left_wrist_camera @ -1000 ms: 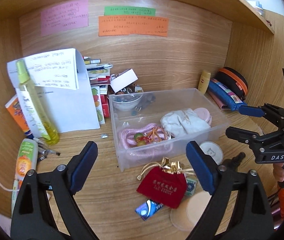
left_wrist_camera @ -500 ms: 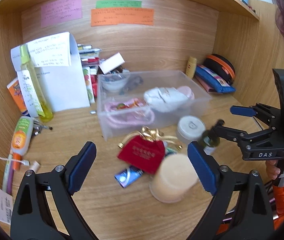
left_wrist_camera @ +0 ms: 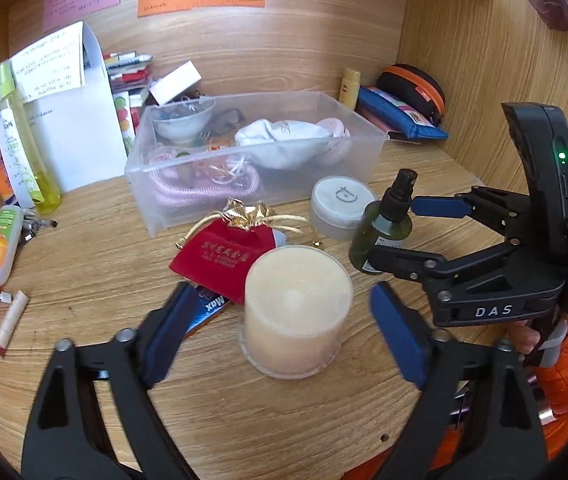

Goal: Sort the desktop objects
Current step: 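Grasp the cream candle jar with the left gripper while the right grasps the green spray bottle, then carry the candle jar and spray bottle into the clear box with both grippers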

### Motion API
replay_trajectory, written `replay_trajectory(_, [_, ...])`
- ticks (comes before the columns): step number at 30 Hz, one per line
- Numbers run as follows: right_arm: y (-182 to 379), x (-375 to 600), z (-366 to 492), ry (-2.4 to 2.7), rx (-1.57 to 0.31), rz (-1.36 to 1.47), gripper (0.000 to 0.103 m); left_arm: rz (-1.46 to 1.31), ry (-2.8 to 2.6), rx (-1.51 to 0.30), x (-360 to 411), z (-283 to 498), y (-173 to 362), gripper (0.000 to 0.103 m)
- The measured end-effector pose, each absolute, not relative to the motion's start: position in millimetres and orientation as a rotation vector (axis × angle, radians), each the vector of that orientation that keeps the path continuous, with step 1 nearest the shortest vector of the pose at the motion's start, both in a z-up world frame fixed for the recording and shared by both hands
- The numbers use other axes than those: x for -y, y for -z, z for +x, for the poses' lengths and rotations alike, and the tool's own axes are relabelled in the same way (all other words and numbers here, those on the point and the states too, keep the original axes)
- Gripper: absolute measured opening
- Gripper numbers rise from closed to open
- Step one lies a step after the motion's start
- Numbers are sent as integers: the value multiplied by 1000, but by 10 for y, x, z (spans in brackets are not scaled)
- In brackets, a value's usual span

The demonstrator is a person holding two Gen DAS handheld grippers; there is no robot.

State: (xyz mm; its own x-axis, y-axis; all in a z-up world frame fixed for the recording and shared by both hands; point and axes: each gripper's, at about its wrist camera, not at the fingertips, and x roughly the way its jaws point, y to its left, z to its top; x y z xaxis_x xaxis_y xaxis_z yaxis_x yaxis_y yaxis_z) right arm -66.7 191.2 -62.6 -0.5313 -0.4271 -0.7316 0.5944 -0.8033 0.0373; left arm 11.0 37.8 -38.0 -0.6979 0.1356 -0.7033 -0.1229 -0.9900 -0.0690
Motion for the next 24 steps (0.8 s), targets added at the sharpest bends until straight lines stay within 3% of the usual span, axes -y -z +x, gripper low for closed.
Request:
replay_trajectory(4, [680,-1892,-739,2297,-259,1051,78,-1189,-2754,39,-368,33,453,70])
replay_trajectory(9, [712,-1871,-759,2276,-256,1071,46,-1173,-2743,55,-390,12,455,56])
replay_trajectory(11, [714,-1872,-752,2268,-256,1072,40,-1167,-2753,34,-410,19,453,56])
replay_trajectory(24, [507,-2018,-658,2305,-207,978,39,-1166,-2736,146,-243,99,385,56])
